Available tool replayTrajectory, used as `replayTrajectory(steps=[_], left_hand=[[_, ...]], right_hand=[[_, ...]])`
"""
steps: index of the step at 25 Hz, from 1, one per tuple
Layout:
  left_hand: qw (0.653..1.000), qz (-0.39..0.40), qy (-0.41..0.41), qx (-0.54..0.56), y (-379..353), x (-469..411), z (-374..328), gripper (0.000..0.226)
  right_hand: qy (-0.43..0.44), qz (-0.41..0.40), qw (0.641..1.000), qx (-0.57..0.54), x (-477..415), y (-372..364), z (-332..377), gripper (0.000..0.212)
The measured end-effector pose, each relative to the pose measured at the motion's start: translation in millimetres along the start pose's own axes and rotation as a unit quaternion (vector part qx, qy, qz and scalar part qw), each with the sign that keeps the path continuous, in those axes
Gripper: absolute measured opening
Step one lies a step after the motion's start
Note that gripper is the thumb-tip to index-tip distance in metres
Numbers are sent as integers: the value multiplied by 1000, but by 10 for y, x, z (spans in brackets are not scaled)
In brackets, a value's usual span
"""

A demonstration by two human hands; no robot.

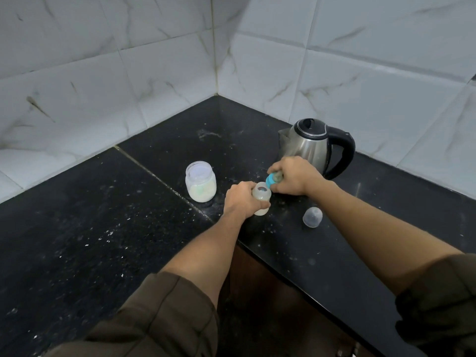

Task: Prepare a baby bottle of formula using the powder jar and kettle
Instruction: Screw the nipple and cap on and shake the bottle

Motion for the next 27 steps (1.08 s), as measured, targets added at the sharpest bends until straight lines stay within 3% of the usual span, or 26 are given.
replayTrajectory(steps=[3, 8, 16, 27], left_hand=[[1000, 13, -1, -5, -31, -33, -6, 57], [1000, 24, -12, -13, -11, -48, -5, 44], [999, 19, -26, -10, -21, -74, 15, 48], [1000, 8, -16, -7, -58, -77, 42, 41]], right_hand=[[21, 7, 999, -30, -87, -10, 109, 53], [54, 37, 998, 14, -166, -108, 257, 45], [45, 61, 997, 33, -167, -155, 249, 43], [-22, 27, 998, 49, -144, -228, 261, 38]])
Point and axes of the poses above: each hand's wrist, its own x-axis away from the middle knuckle, its own y-axis out of the back of the hand, z = x × y, the point moved 4 cm from there along -x, towards the middle knuckle, and after that the axes turned 12 degrees about -z, right-handed, at the moved point
